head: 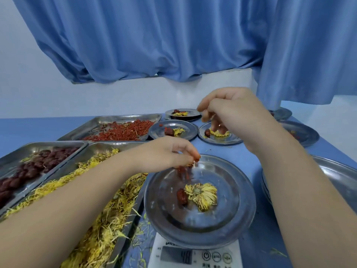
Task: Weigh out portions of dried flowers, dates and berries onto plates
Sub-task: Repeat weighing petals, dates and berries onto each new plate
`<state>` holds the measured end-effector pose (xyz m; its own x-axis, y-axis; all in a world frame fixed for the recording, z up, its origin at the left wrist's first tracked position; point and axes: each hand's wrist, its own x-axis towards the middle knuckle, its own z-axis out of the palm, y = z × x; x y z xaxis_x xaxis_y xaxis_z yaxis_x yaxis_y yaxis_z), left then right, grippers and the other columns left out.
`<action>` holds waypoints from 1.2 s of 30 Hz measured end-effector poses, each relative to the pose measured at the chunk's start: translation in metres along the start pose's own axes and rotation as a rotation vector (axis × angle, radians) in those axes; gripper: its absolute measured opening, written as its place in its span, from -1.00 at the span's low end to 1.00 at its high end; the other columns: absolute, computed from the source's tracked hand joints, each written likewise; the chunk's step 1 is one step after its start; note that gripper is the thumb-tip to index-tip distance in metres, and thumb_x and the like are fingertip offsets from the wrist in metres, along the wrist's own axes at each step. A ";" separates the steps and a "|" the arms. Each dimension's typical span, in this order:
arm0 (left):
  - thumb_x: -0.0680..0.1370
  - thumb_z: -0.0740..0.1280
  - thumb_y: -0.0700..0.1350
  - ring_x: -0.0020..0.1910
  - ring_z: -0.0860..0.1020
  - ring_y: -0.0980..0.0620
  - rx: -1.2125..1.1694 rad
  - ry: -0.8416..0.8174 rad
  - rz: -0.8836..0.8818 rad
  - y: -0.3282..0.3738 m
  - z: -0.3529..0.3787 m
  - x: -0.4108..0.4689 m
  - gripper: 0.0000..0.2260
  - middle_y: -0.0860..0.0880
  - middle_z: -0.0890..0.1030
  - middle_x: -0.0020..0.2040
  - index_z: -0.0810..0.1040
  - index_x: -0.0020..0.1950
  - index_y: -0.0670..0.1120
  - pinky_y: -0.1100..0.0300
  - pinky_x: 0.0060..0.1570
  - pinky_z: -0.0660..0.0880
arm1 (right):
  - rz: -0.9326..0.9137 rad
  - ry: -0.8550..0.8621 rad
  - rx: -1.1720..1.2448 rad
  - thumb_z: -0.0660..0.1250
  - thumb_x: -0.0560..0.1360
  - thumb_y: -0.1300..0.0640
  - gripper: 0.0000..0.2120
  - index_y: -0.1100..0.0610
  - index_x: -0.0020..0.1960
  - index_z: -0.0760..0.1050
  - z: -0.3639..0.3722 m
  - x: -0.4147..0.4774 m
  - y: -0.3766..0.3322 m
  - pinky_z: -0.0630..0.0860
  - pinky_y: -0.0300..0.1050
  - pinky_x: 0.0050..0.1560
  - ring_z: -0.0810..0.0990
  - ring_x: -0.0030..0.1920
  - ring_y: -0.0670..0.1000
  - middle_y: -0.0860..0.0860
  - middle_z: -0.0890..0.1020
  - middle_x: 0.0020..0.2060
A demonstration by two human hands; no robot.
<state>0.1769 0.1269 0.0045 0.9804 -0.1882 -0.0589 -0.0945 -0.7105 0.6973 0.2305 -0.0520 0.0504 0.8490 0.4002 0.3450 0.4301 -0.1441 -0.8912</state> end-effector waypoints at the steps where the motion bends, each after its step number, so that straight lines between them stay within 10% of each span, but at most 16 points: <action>1: 0.61 0.30 -0.10 0.06 0.63 0.17 -0.006 -0.001 -0.005 0.001 0.001 -0.002 -0.85 0.14 0.68 0.04 0.61 0.13 0.03 0.09 0.21 0.50 | -0.017 -0.070 -0.088 0.19 0.41 0.26 -0.74 0.06 -0.26 0.62 -0.002 -0.002 -0.001 0.40 -0.17 -0.45 0.53 -0.48 -0.07 -0.04 0.65 -0.42; 9: 0.57 0.22 -0.42 -0.09 0.68 0.06 -0.183 0.309 0.000 0.015 0.023 -0.013 -0.77 -0.09 0.70 -0.04 0.60 0.10 -0.20 0.16 -0.17 0.63 | 0.015 -0.328 -0.394 0.24 0.48 0.15 -0.84 0.07 -0.13 0.60 -0.019 -0.011 -0.006 0.54 -0.17 -0.36 0.62 -0.40 -0.05 -0.01 0.67 -0.28; 19: 0.45 0.49 -0.21 -0.27 0.63 0.11 -0.084 0.547 -0.028 0.008 0.035 -0.016 -0.82 0.04 0.65 -0.19 0.64 -0.05 0.05 0.19 -0.16 0.59 | 0.112 -0.475 -0.517 0.24 0.53 0.10 -0.87 0.07 -0.03 0.55 -0.016 -0.011 -0.001 0.58 -0.20 -0.33 0.68 -0.31 -0.06 -0.01 0.67 -0.23; 26: 0.57 0.35 -0.08 -0.28 0.61 0.22 -0.054 0.553 -0.043 0.001 0.042 -0.023 -0.88 0.18 0.68 -0.22 0.65 -0.08 0.10 0.42 -0.34 0.47 | 0.152 -0.506 -0.541 0.26 0.55 0.05 -0.89 0.05 0.00 0.54 -0.011 -0.012 0.001 0.62 -0.12 -0.20 0.70 -0.20 0.01 0.02 0.68 -0.17; 31: 0.62 0.22 0.06 -0.12 0.67 0.15 -0.149 0.494 -0.088 -0.001 0.039 -0.027 -0.75 0.12 0.71 -0.12 0.68 -0.07 0.07 0.06 -0.05 0.60 | 0.187 -0.513 -0.594 0.26 0.56 0.04 -0.87 0.04 0.00 0.55 -0.013 -0.013 0.002 0.62 -0.14 -0.21 0.70 -0.18 0.01 0.02 0.68 -0.14; 36: 0.63 0.24 -0.12 -0.13 0.69 0.09 -0.391 0.482 -0.058 -0.003 0.037 -0.031 -0.82 0.04 0.72 -0.11 0.65 -0.02 0.00 0.20 -0.15 0.59 | 0.193 -0.486 -0.679 0.26 0.56 0.02 -0.86 0.05 0.01 0.54 -0.015 -0.015 -0.001 0.61 -0.12 -0.20 0.70 -0.23 -0.03 -0.01 0.68 -0.15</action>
<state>0.1407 0.1094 -0.0226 0.9584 0.2357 0.1608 -0.0576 -0.3921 0.9181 0.2220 -0.0711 0.0505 0.7670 0.6341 -0.0978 0.5139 -0.6984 -0.4981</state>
